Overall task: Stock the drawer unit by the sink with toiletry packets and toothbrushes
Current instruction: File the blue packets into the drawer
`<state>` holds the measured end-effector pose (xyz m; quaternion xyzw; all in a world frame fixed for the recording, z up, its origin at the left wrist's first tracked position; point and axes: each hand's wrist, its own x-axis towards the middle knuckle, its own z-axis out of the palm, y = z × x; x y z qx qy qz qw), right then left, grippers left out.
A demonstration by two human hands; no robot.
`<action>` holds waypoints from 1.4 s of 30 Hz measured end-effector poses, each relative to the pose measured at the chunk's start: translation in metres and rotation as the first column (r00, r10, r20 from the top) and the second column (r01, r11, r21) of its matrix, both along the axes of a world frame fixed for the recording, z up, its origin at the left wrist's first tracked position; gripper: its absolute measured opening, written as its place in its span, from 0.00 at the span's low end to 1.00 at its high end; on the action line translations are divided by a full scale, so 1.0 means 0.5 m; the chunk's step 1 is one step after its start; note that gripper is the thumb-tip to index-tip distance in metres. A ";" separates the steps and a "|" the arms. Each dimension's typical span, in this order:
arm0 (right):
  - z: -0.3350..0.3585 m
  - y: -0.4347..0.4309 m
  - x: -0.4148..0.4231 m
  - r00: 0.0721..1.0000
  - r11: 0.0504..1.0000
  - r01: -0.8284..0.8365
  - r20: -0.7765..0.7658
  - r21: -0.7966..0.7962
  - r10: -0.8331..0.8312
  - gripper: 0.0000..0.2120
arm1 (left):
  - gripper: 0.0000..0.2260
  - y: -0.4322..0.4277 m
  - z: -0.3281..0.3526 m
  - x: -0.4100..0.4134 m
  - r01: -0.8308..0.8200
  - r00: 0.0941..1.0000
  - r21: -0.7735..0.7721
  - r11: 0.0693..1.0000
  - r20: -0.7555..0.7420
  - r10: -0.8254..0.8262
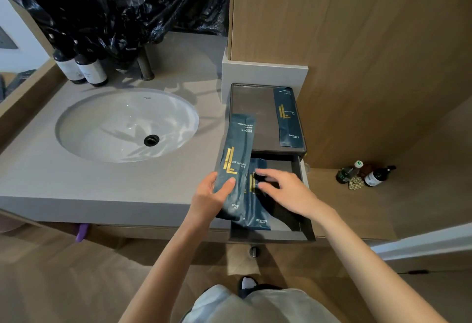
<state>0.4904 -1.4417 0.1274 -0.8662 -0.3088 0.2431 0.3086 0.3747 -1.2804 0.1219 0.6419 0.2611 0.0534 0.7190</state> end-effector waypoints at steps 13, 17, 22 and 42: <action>0.057 -0.061 0.000 0.750 0.806 0.564 -0.521 0.180 -0.408 0.07 | 0.09 -0.070 -0.019 0.028 0.323 0.944 0.286 0.902 -0.035 -0.327; 0.060 -0.086 0.003 0.759 0.865 0.502 -0.489 0.018 -0.430 0.08 | 0.08 -0.059 -0.038 0.025 0.184 0.970 0.693 0.697 -0.015 -0.242; 0.033 -0.069 0.008 0.847 0.897 0.428 -0.300 -0.107 -0.440 0.15 | 0.08 -0.057 -0.057 0.038 0.071 0.968 0.956 0.284 0.004 -0.252; -0.045 -0.005 0.014 0.982 0.971 0.126 0.166 -0.202 -0.092 0.34 | 0.26 -0.032 -0.109 0.047 0.260 0.904 0.953 -0.155 -0.297 -0.309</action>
